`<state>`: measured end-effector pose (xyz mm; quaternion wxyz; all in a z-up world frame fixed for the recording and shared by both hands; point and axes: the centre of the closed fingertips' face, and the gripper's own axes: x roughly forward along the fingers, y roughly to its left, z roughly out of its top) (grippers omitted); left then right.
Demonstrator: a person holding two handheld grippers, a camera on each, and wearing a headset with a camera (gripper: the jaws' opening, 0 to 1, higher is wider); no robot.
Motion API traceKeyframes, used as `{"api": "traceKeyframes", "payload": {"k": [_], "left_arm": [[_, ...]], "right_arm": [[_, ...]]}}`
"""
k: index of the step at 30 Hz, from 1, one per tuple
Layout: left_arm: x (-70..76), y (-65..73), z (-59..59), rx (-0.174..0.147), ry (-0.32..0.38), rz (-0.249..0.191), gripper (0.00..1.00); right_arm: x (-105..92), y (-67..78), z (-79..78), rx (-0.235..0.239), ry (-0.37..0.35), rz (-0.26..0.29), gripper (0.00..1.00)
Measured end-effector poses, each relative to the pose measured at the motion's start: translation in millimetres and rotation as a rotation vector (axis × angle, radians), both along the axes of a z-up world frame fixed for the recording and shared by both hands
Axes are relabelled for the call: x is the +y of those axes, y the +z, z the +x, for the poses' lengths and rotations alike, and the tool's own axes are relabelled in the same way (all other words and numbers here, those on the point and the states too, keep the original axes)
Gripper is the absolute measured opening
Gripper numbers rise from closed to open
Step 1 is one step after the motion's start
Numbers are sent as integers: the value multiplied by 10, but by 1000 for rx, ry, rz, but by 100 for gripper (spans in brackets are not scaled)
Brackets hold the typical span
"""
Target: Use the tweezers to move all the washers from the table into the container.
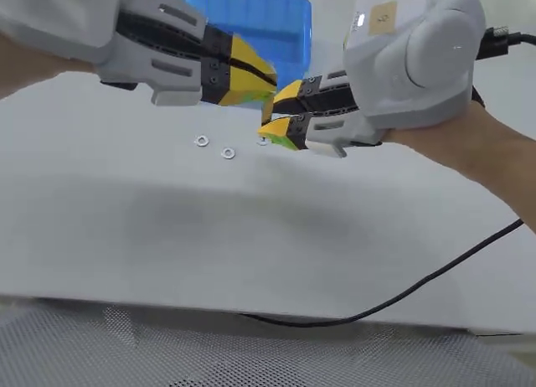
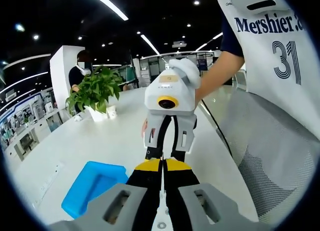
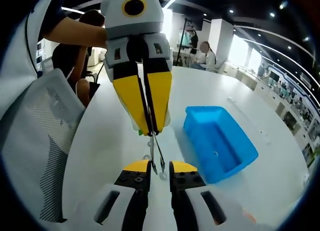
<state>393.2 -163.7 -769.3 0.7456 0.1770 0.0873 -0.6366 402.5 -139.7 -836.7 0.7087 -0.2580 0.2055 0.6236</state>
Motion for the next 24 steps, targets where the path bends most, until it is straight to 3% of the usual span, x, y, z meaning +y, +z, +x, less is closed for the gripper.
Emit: {"api": "traceKeyframes", "payload": {"k": [11,24], "left_arm": [[-4,-81,69,-3,18,-7,3],[-21,-146,116,20,8,-13,3]], "right_arm": [[-20,-119,-1,22,-2,-17,16],[-3,-197,54,41,2,-27,16]]}}
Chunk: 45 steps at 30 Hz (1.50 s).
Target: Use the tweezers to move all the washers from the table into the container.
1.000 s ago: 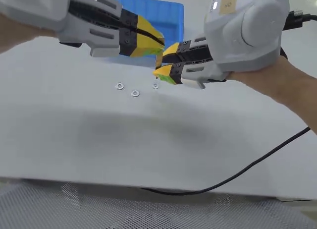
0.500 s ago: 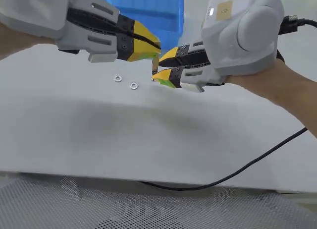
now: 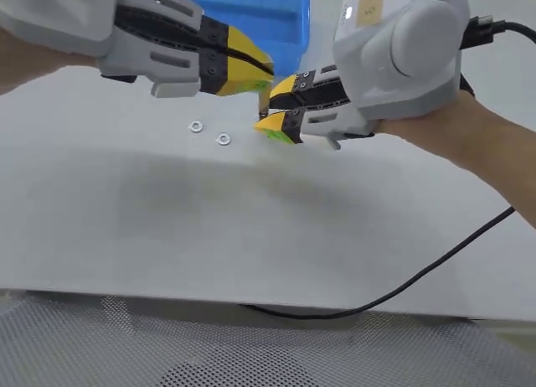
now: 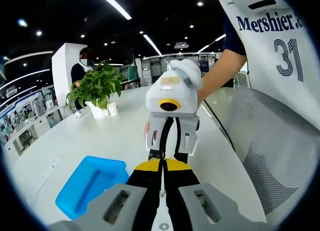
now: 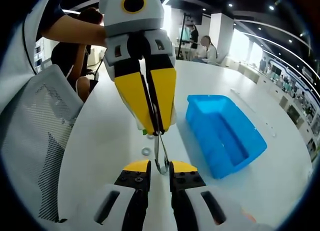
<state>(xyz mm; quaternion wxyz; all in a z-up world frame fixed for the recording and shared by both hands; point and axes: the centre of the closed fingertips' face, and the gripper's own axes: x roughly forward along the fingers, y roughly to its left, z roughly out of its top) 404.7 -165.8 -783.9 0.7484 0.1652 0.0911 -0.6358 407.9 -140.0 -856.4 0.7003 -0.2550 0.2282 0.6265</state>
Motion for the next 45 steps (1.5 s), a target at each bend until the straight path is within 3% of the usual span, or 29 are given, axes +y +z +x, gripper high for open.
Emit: {"api": "traceKeyframes", "payload": {"k": [27,45], "left_arm": [[14,7,-52,21,4,-1,4],[50,3,-58,31,5,7,4]], "right_arm": [[5,-39,-39,16,9,-7,16],[0,-54,-26,4,44,-23,10]]}}
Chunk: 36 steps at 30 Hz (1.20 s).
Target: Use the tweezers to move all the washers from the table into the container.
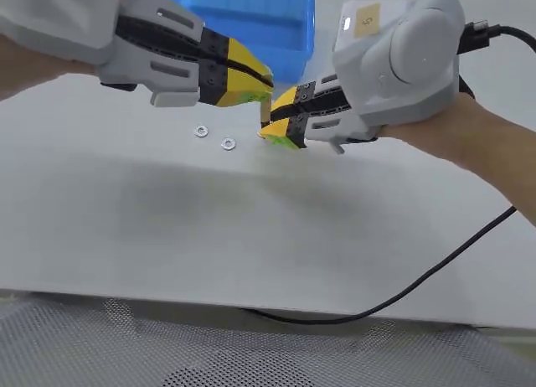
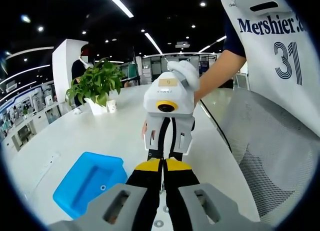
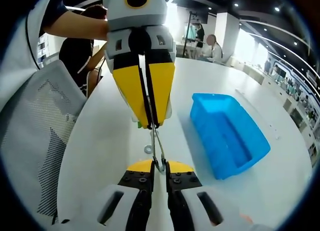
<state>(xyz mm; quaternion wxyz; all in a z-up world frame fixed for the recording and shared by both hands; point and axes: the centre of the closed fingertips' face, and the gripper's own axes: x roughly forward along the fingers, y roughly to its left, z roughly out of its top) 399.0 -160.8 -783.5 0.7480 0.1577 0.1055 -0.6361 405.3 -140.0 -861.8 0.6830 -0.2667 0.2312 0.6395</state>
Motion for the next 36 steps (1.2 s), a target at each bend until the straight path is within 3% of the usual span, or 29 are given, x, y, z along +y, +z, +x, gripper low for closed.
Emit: {"api": "traceKeyframes", "payload": {"k": [9,16,22,36], "left_arm": [[20,105,7,-20,4,-5,4],[51,237,31,-49,3,-6,4],[78,396,109,-84,8,-10,4],[104,667,254,-152,4,-8,3]], "right_arm": [[19,81,33,-24,-13,18,10],[48,225,74,-54,-11,22,10],[66,405,184,-96,-21,35,10],[102,652,409,-172,-36,53,10]]}}
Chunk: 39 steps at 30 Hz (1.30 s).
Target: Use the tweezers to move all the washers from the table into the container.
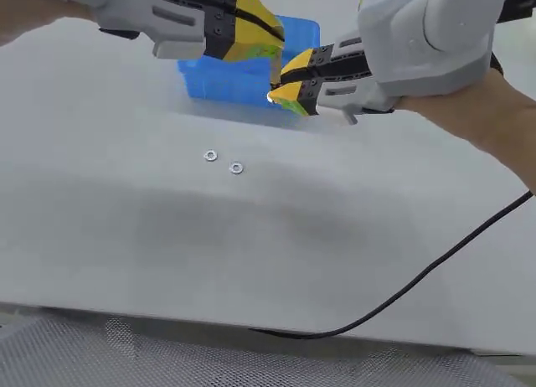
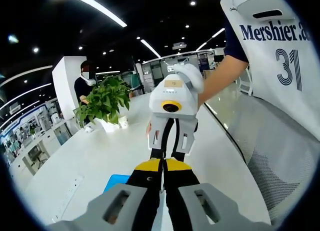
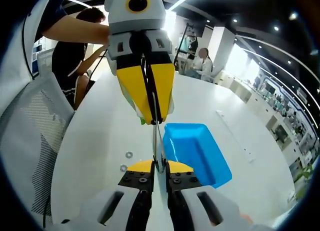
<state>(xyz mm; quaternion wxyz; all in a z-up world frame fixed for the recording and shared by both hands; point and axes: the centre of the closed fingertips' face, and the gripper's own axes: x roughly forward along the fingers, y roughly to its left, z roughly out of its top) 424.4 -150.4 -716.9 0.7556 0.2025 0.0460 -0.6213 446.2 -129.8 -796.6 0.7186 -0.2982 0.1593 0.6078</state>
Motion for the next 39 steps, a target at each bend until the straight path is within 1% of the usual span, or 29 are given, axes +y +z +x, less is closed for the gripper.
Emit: {"api": "traceKeyframes", "payload": {"k": [7,10,14,17,21,25,28,35,39], "left_arm": [[28,115,120,-34,4,4,3],[43,125,170,-41,6,4,3],[41,116,226,-50,10,5,3],[42,104,275,-55,8,7,3],[43,77,363,-60,9,9,3],[41,42,439,-60,10,10,3],[42,-16,497,-54,10,16,3],[54,-149,571,-42,12,35,3],[52,-183,603,-39,12,39,3]], "right_arm": [[46,142,136,-30,-10,14,10],[68,151,180,-35,-12,18,10],[71,145,276,-41,-17,17,10],[73,134,261,-42,-15,16,10],[29,92,435,-40,-26,19,10],[50,83,473,-41,-35,19,10],[59,23,521,-36,-39,16,10],[62,-125,588,-26,-45,-5,10],[56,-158,611,-20,-53,-5,10]]}}
